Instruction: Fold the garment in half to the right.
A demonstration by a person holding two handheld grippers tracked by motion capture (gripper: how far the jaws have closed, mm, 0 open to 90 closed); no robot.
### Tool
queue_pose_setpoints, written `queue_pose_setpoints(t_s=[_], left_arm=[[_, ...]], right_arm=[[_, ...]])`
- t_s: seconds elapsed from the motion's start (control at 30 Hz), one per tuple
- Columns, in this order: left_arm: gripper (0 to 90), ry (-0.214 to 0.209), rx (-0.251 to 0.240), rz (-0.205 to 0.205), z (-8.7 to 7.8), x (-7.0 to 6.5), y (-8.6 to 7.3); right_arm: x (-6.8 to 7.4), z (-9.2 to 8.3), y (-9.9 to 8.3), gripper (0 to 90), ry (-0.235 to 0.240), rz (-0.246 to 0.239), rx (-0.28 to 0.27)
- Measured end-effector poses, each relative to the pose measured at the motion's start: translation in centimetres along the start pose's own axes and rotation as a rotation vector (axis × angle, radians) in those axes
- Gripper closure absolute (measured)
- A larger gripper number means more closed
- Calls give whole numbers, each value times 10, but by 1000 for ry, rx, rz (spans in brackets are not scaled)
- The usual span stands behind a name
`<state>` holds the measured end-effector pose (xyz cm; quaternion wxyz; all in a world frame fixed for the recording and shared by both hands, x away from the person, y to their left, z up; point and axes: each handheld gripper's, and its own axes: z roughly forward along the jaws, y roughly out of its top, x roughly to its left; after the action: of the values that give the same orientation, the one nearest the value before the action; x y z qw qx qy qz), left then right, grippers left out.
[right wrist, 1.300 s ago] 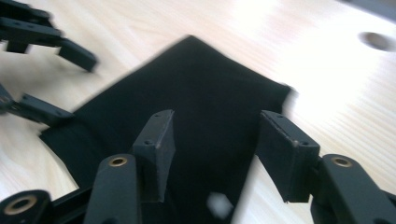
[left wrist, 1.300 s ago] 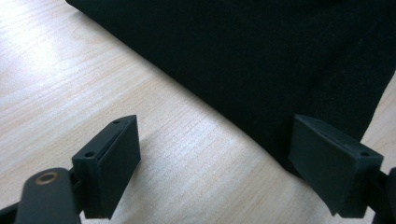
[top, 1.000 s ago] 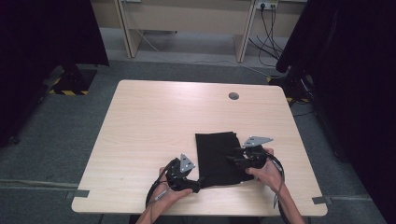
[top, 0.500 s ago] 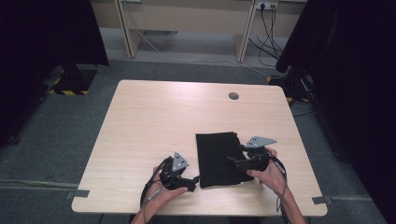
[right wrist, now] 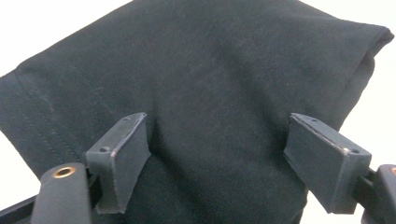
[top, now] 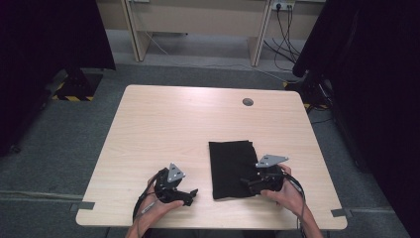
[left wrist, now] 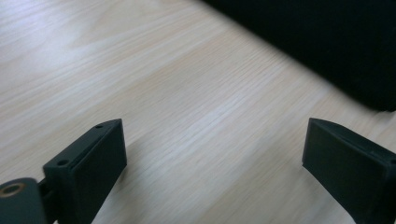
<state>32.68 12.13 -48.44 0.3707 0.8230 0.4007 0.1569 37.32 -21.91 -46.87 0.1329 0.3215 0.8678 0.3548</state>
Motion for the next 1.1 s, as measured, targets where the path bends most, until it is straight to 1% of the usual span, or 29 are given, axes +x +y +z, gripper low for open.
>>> queue_pose_setpoints(t_s=[0.03,0.13,0.2,0.47,0.93,1.1], left_arm=[[42,11,4,-8,-1,2,-1],[13,22,16,-2,-3,8,-3],[0,33,24,-2,-2,9,-3],[0,33,23,-2,-2,9,-3],[0,34,22,-2,-2,9,-3],[0,33,22,-2,-2,9,-3]], right_arm=[[0,0,0,211,-1,1,-1],[2,2,0,200,-8,-2,1],[2,3,0,196,-11,-5,-7],[1,6,1,194,-10,-9,-22],[-6,35,28,190,-15,3,-28],[-5,47,40,190,-25,8,-29]])
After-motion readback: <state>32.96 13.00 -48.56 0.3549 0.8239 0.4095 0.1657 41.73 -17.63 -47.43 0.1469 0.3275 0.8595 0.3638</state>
